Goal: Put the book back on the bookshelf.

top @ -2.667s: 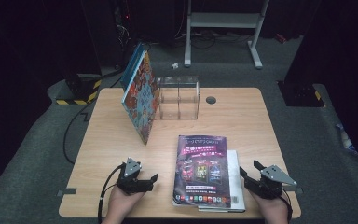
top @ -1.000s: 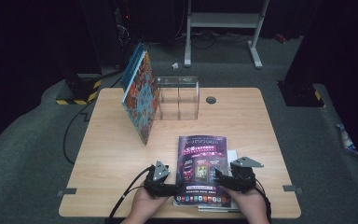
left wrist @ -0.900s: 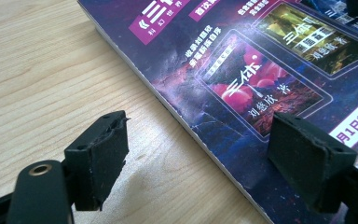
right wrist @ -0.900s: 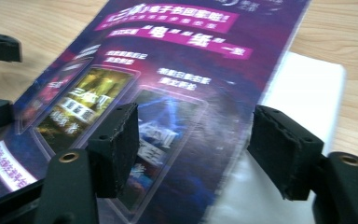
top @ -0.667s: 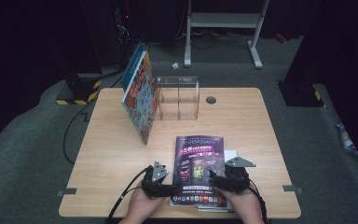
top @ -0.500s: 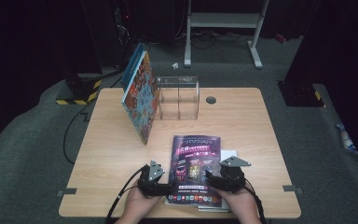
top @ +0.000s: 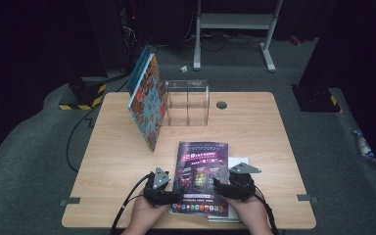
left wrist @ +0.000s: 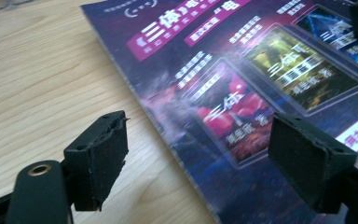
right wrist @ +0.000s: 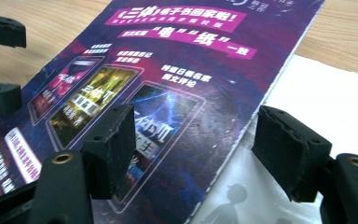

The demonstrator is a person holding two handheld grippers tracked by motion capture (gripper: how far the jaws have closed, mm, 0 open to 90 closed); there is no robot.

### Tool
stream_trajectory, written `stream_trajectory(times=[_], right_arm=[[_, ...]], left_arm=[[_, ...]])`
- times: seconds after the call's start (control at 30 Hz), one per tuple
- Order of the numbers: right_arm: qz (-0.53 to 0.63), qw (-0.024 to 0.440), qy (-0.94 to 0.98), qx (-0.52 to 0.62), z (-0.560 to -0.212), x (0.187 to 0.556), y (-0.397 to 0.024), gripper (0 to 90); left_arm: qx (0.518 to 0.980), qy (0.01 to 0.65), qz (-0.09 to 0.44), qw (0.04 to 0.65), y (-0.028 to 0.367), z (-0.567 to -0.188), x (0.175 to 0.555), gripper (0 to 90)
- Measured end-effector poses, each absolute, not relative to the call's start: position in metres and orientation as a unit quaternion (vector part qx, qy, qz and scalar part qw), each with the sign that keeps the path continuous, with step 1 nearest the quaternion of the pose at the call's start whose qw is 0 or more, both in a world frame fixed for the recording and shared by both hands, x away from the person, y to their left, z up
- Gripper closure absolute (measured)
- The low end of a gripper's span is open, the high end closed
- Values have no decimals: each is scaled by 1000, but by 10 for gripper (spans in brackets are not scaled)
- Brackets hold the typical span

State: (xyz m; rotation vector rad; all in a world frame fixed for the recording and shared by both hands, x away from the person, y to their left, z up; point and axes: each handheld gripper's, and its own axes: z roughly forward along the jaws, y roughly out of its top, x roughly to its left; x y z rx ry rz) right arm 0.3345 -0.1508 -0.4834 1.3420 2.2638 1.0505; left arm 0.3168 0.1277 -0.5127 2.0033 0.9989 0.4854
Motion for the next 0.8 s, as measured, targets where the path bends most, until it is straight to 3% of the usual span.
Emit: stream_trajectory(times=[0.47,0.8], right_arm=[[366,157,786,473,-481,342,-151,248],[370,143,773,495,-482,363,-147,236]], left_arm=[[817,387,208,373,109,-522,318,203],[815,395,194,377,111,-523,321,203]])
